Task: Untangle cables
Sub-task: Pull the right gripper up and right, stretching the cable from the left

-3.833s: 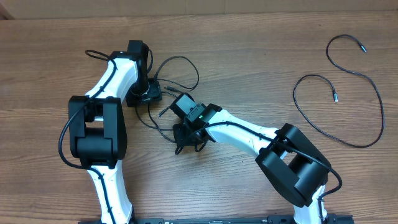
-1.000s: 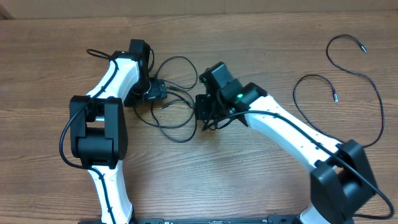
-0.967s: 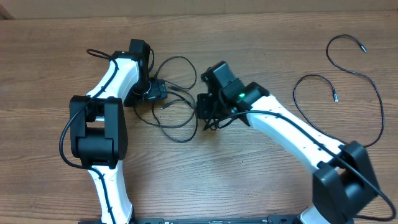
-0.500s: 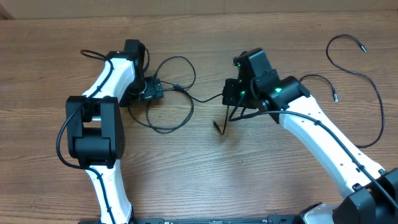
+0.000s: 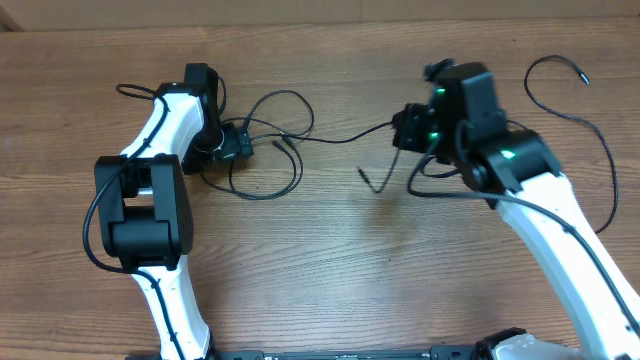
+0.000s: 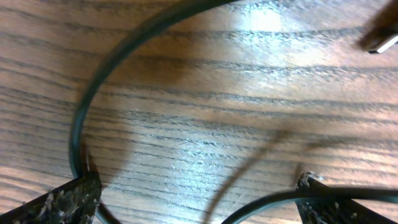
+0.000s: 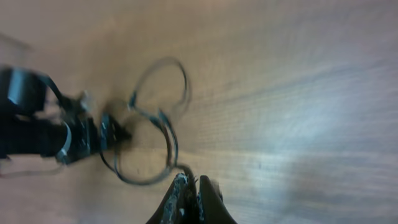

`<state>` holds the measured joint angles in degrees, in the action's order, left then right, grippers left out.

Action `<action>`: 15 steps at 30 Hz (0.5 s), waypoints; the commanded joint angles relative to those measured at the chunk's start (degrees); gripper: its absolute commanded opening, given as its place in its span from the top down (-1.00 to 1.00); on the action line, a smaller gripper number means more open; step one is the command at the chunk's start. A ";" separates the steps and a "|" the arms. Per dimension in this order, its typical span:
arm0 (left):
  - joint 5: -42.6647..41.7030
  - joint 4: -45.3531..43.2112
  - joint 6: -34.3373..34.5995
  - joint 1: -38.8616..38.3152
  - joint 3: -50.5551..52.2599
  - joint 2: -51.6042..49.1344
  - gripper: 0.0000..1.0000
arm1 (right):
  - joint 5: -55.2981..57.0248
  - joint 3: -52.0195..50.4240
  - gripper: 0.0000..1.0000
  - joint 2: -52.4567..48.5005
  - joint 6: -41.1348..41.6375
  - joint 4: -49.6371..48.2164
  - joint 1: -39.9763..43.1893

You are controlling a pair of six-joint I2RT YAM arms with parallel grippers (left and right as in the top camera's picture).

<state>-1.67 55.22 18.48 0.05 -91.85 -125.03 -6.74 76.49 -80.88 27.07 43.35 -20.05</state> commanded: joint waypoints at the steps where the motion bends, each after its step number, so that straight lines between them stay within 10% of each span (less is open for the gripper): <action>1: -13.84 -0.48 -7.08 0.85 1.60 -2.86 -0.99 | 3.80 1.29 0.92 5.57 -0.57 -1.31 1.99; 8: -44.15 1.92 -24.28 1.03 -2.16 1.42 -0.99 | 5.44 1.27 0.92 8.85 -0.55 -2.29 4.07; 15: -33.31 1.57 -19.74 1.05 -3.28 5.92 -0.99 | 3.98 1.14 0.93 7.72 -0.31 -0.07 4.00</action>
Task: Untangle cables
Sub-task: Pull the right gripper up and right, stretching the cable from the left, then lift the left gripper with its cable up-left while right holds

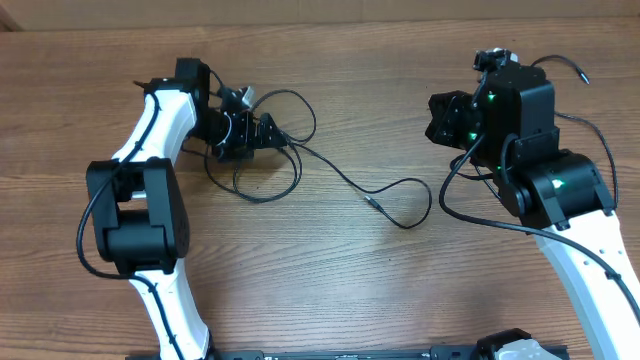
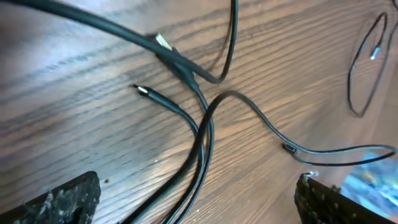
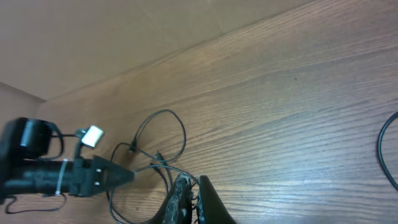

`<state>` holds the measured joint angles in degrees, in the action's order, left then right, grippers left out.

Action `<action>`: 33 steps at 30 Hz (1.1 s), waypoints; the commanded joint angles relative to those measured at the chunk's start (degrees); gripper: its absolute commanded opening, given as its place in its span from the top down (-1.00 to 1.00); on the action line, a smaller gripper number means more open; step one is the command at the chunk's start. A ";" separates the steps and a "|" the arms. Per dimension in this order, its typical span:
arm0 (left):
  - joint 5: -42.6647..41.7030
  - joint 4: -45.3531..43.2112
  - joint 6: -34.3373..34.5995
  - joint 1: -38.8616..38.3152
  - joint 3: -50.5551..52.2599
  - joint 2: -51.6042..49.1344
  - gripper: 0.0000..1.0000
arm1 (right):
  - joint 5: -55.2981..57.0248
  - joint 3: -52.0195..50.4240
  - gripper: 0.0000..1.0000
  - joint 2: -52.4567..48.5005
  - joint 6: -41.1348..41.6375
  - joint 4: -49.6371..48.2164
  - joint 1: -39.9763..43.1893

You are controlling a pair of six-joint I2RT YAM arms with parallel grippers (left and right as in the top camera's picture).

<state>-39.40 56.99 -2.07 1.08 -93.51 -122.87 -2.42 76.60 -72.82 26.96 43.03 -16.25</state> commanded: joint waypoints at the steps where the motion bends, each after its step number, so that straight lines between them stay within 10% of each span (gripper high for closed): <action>1: 7.26 -0.04 1.95 0.02 -1.62 3.76 -1.00 | -0.81 1.03 0.92 -0.52 -0.22 0.44 0.20; 33: 19.30 0.00 0.33 -6.93 -1.46 3.61 -0.54 | -8.90 0.61 -0.64 -14.21 -0.22 10.97 0.20</action>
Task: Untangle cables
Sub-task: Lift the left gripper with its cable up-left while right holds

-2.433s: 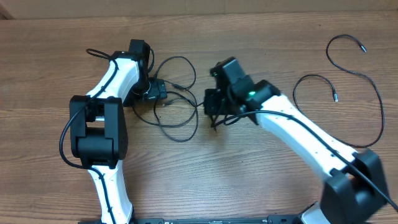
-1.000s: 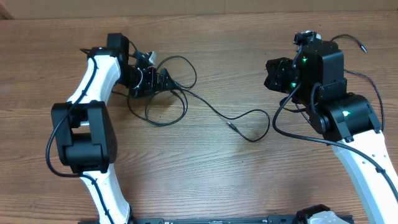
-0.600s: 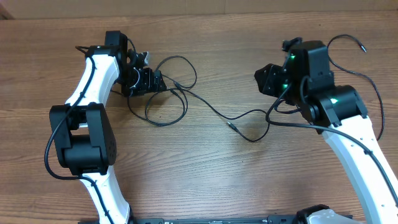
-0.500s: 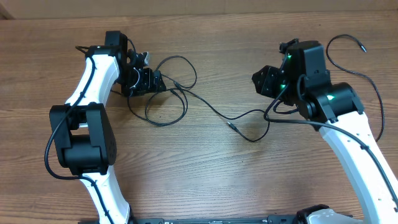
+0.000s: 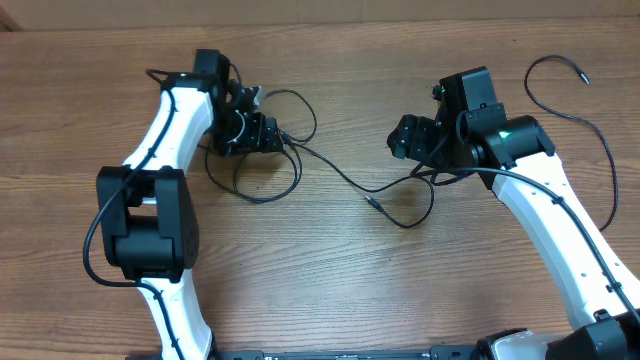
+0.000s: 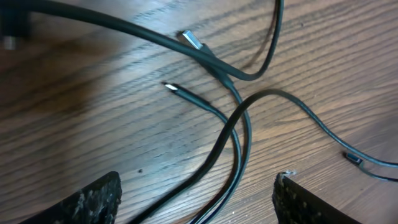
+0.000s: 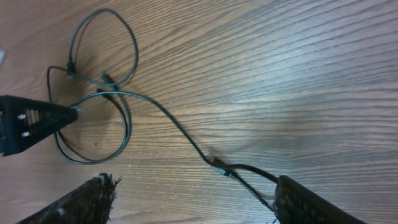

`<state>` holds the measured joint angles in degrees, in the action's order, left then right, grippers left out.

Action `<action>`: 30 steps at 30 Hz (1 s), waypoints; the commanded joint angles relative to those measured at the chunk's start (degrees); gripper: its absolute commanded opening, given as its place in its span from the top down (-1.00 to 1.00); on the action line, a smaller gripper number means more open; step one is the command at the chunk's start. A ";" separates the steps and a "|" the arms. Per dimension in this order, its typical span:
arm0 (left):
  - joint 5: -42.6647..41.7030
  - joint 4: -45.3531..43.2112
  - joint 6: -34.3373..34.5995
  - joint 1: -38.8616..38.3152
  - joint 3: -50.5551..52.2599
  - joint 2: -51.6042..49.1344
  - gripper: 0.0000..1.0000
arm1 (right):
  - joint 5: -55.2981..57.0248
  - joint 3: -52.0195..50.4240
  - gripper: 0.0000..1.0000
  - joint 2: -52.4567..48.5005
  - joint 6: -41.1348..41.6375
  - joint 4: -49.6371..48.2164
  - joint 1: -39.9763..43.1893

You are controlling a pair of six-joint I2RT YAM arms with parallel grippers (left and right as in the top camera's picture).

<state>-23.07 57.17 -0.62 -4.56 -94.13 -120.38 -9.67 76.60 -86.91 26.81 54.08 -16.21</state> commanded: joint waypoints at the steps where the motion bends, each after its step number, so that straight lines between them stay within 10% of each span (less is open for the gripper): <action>1: 3.80 -0.20 -1.09 -1.79 -0.85 1.01 -0.50 | -1.64 0.61 -0.64 -0.11 -0.07 -0.09 0.15; 8: 4.20 -0.15 -1.09 -4.46 -0.79 -1.07 -0.32 | -1.62 0.61 -0.78 -0.13 -0.07 0.20 0.15; 13: 3.50 0.13 -1.09 -5.99 -0.79 -2.10 0.92 | -1.60 0.61 -0.82 -0.13 -0.09 0.63 0.15; 30: -9.90 18.99 -1.09 -4.26 -27.63 -1.31 0.92 | -4.50 0.61 -0.94 -4.11 1.86 1.33 0.04</action>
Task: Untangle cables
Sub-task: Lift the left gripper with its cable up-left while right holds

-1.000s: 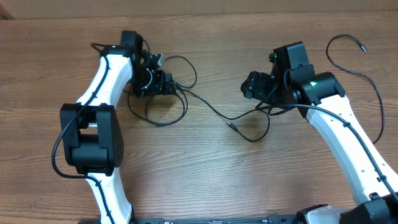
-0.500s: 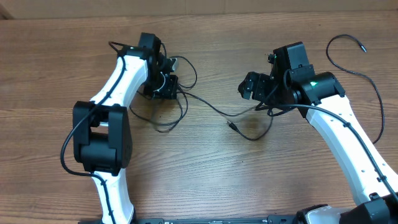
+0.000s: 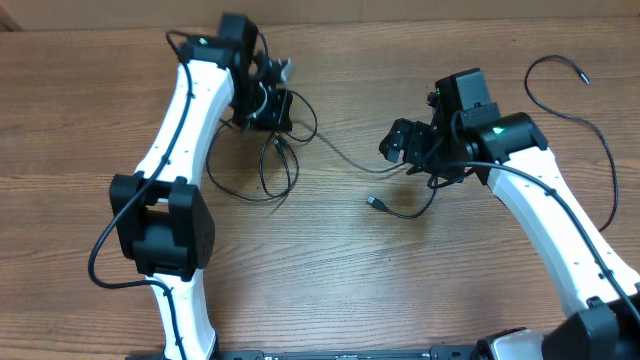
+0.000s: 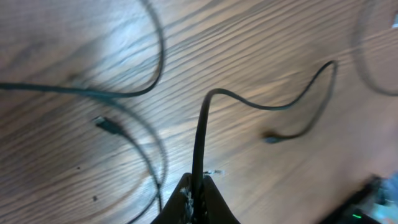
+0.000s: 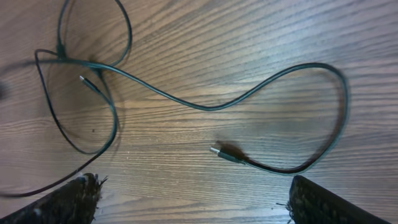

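Observation:
Thin black cables lie on the wooden table. My left gripper [image 3: 277,106] is shut on one black cable [image 4: 200,134] at the back left, above a tangle of loops [image 3: 262,198]. That cable [image 3: 345,158] runs right, curls under my right gripper [image 3: 405,150] and ends in a plug [image 3: 375,203]. In the right wrist view the same plug [image 5: 217,151] lies between the wide-open fingers of the right gripper [image 5: 193,202], which holds nothing. A second plug [image 4: 106,124] lies in the tangle.
Another black cable [image 3: 606,150] curves along the far right of the table, its tip [image 3: 583,77] near the back edge. The left arm's white links [image 3: 185,130] stretch over the left side. Bare wood [image 3: 350,290] fills the front middle.
My left gripper was open over the tangle; now it is shut on a cable and sits farther back and to the right. The right gripper remains open in nearly the same place.
First my right gripper was shut on the cable near the table's middle and the left was open, low at the tangle. Then the right stood shut, farther right. Later it was open with the cable lying loose. Now the left holds the cable.

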`<state>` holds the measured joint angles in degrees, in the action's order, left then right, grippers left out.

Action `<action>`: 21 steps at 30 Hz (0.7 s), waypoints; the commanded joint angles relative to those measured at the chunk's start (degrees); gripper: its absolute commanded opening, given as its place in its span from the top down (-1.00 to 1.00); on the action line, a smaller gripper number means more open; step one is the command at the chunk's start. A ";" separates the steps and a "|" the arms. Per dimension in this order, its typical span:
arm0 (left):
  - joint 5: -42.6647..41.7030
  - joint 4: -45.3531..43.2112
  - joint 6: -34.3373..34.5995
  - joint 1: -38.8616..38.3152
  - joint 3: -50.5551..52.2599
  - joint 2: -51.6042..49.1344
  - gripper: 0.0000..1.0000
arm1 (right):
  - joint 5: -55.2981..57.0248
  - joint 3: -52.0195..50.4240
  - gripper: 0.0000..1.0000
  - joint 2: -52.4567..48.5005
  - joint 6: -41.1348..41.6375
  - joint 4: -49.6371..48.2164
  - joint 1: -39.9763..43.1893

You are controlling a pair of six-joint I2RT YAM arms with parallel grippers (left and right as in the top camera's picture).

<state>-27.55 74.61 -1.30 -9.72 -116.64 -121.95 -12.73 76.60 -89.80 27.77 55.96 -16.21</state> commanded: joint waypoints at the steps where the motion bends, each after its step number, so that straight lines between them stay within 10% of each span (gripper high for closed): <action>1: -5.57 2.67 -0.39 1.05 -7.10 0.26 0.91 | -1.62 0.61 -0.95 -1.64 0.90 -0.74 0.04; 9: -6.99 7.13 5.01 1.42 -13.62 0.26 0.92 | -5.57 0.61 -0.97 -4.66 2.82 -2.27 0.04; 21: -39.36 7.28 18.95 10.86 -14.47 0.26 0.92 | -5.64 0.61 -1.00 -9.33 3.93 -3.34 -1.79</action>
<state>-56.40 82.28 10.41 -1.21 -129.43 -121.95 -17.82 76.60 -98.65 31.31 53.12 -17.37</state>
